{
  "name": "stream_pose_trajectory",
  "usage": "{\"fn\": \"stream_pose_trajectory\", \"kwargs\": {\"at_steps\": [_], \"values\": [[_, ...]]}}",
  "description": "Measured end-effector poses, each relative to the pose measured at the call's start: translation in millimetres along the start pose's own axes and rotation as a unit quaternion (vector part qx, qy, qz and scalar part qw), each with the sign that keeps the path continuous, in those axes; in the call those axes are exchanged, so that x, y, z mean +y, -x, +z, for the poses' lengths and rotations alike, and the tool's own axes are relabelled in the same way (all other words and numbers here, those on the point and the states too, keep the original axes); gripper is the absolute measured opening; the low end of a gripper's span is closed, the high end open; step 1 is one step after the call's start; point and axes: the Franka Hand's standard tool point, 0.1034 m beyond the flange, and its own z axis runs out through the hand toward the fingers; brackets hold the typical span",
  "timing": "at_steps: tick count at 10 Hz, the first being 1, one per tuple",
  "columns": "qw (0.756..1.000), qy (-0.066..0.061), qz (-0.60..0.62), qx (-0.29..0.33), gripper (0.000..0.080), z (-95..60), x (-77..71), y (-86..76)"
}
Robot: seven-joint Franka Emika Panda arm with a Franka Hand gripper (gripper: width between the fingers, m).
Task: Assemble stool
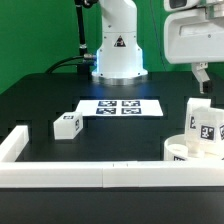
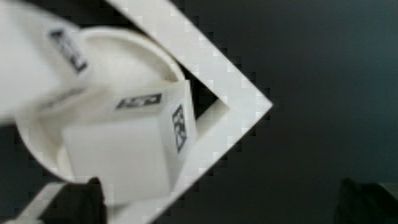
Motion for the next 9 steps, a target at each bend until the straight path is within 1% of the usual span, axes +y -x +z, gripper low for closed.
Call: {"fn": "stream_pose_trajectory", "kwargs": {"at_steps": [1,2,5,6,7,8,9], "values": [[0.997,0.004,-0.083,-0.008,0.0649,2.1,1.6,2.7],[0.996,0.0,-0.089,0.003,0.0649,1.9,-1.1,4.2],[0.982,0.003,-0.191,0.003,0.0649,2.6,2.1,1.1],[0.969,0.011,-0.246,0.002,0.0649,3.0,4.0,0.3],[0.929,0.031,-0.37,-0.004,0.0649,2.9,6.9,-3.3],[0.897,0.045,-0.44,-0.017,0.0649,5.4,6.5,-3.8],[0.867,0.053,-0.495,-0.033,0.0649,9.8,6.8,-2.6]]}}
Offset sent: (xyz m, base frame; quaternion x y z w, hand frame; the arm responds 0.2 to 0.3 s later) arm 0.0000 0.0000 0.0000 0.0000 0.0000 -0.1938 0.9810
